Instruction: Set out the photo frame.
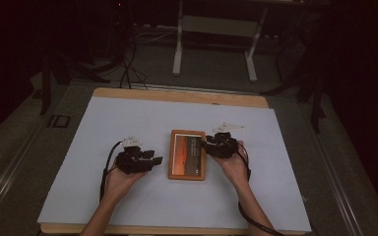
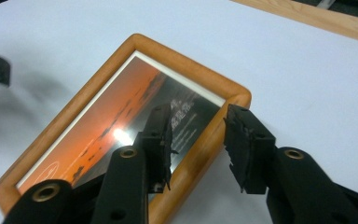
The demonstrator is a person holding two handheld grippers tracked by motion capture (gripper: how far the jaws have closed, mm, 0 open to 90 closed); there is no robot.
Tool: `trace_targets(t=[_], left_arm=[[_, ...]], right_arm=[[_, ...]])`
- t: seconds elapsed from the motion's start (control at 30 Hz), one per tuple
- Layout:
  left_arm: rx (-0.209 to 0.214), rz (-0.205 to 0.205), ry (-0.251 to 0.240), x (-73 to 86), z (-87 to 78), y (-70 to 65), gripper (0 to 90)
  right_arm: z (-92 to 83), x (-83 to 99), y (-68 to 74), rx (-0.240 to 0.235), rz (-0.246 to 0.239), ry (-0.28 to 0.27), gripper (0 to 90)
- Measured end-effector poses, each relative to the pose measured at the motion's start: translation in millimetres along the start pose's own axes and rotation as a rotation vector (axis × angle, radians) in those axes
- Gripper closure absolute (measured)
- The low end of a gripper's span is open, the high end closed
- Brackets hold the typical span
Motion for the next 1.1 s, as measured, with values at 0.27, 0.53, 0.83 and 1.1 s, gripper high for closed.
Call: trace_targets(t=[0.27,0.53,0.83,1.1], left_arm=[[0.010,0.008,0.016,2.7,5.0,-4.2,52.6],[-0.010,0.015,0.029,5.4,8.6,-4.4,50.9],[0.003,0.036,0.028,5.7,9.1,-6.9,53.7],[0.001,0.033,0.014,2.3,7.7,-10.5,53.5]], right_arm=[[11.8,-7.8,-1.3,0.009,-0.057,0.015,84.8],[28.6,-12.6,-6.9,0.030,-0.076,0.038,89.9],[32.8,-10.3,-8.6,0.033,-0.070,0.045,89.9],[33.3,-10.0,-10.7,0.040,-0.074,0.051,90.0]])
Point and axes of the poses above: each handheld gripper's, and its own axes: z roughly forward along the jaws, x roughly out of its underside, y roughly to its left, the point moved 7 cm from there along z, roughly forward along the jaws, and after that the axes turned 9 degrees about -z, right-handed, at the moved point
